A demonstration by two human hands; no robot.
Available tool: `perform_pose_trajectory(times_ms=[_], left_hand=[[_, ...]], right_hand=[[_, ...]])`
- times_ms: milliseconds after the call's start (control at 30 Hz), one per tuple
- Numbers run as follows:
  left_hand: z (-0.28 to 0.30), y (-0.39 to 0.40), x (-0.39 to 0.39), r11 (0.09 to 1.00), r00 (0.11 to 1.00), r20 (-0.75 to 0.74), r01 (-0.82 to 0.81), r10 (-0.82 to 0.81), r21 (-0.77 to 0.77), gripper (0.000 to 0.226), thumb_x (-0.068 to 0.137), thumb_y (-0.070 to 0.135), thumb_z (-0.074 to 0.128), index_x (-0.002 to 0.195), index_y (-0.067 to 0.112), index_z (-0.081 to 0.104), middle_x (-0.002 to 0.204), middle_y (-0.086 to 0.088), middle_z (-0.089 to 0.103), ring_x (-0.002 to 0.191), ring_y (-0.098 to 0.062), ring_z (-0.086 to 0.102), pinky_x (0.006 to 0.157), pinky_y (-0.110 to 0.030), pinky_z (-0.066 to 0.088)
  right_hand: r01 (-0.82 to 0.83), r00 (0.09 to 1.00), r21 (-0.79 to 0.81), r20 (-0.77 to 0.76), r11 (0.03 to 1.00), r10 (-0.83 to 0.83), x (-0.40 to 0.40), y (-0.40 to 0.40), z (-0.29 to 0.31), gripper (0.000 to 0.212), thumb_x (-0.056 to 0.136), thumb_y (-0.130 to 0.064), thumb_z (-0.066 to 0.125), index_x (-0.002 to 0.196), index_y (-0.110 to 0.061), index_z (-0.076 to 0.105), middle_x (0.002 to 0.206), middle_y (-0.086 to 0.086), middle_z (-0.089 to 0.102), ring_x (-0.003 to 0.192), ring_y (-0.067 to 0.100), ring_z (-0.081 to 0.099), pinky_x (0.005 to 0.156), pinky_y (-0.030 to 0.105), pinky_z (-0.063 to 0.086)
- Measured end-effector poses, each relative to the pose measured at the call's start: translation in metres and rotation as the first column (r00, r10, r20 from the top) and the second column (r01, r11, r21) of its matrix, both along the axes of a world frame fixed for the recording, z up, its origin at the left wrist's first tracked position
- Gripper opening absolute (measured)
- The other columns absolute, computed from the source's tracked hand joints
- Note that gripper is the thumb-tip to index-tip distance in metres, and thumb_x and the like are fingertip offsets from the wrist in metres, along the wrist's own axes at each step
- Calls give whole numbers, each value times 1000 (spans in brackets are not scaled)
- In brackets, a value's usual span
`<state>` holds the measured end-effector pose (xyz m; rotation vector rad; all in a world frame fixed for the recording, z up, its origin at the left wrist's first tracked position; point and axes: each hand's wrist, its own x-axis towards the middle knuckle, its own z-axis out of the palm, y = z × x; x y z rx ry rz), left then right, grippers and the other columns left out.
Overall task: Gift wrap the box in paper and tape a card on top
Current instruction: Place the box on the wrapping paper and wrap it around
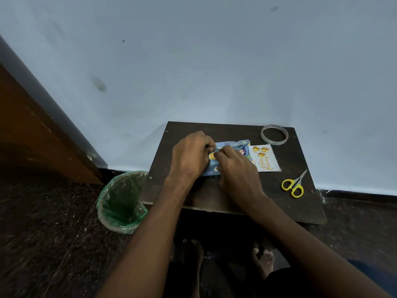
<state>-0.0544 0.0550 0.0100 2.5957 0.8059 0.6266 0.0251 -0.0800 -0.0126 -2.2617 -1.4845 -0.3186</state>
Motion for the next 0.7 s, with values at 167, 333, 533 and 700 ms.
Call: perform_pose_trajectory(times_ms=[167, 333, 533, 700], left_hand=[[6, 11, -6, 995, 997, 13, 74, -73, -63, 25, 92, 14, 75, 100, 36, 84, 97, 13, 74, 91, -12, 68, 75, -29, 51], [5, 13, -9, 987, 996, 15, 90, -88, -134, 37, 87, 8, 77, 111, 36, 82, 95, 17, 78, 95, -8, 72, 85, -35, 59], [13, 14, -11, 985, 995, 11, 104, -103, -134, 38, 84, 16, 71, 112, 41, 81, 88, 23, 77, 88, 0, 72, 84, -34, 62], [11, 14, -11, 987, 994, 5, 105, -105, -120, 37, 83, 27, 83, 116, 43, 79, 91, 23, 76, 90, 0, 71, 86, -35, 61]], right_hand=[[-19, 991, 23, -132, 1000, 22, 22, 4, 9, 17, 80, -10, 75, 94, -18, 75, 96, -2, 66, 82, 26, 65, 58, 33, 45], [-17, 993, 23, -119, 1000, 19, 13, 5, 2, 7, 85, -8, 72, 91, -11, 74, 91, 4, 64, 88, 29, 62, 62, 35, 45], [16, 999, 126, -51, 992, -9, 4, 6, 2, 7, 88, -16, 76, 83, -12, 73, 90, 3, 67, 85, 24, 64, 66, 34, 51], [-21, 995, 110, -98, 994, 32, 7, 3, 2, 8, 91, -22, 72, 92, -15, 70, 97, 1, 65, 90, 22, 62, 71, 36, 52]])
